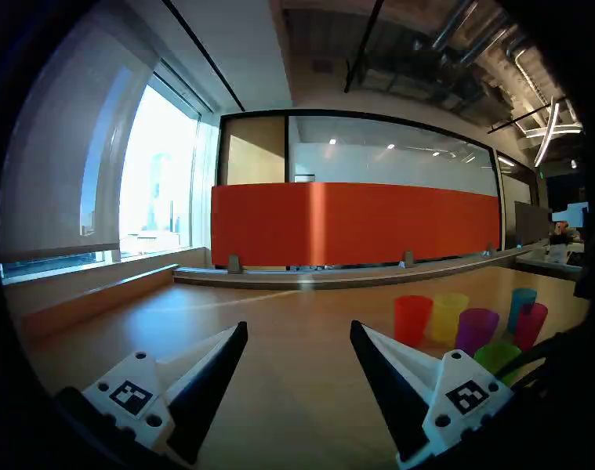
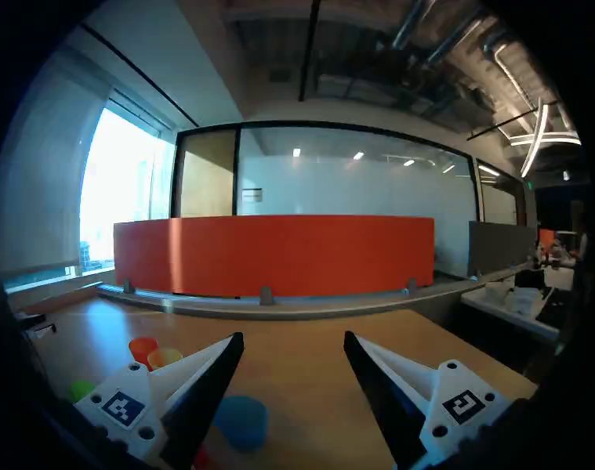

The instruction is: Pour water

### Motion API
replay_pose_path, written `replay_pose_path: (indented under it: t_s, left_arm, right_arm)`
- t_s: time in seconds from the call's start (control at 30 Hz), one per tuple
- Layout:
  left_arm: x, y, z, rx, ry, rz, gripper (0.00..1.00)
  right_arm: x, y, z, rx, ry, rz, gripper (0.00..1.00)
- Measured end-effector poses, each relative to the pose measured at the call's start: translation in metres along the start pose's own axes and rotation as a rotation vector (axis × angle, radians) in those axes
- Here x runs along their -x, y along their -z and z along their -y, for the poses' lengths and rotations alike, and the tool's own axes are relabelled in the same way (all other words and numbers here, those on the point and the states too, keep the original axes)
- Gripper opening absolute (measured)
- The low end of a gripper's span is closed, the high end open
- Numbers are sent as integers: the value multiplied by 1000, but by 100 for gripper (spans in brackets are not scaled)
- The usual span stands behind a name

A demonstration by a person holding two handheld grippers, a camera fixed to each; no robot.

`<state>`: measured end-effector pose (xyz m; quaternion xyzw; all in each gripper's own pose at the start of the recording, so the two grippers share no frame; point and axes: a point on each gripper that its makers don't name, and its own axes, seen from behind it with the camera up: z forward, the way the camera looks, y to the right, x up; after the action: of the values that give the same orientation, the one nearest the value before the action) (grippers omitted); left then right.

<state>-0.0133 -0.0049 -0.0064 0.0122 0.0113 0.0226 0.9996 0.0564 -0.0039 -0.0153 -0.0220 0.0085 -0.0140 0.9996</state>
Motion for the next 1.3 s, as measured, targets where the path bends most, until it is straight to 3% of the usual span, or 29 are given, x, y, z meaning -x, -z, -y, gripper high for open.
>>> replay_pose_path:
  t_s: [0.4, 0.9, 1.3]
  left_arm:
    - [0, 0, 0, 0, 0, 0, 97]
    - [0, 0, -1, 0, -1, 0, 97]
    - [0, 0, 0, 0, -1, 0, 97]
  right_arm:
    - [-5, -1, 3, 19, 90, -78, 99]
    - [15, -5, 2, 0, 26, -105, 99]
    - [42, -7, 5, -14, 16, -110, 99]
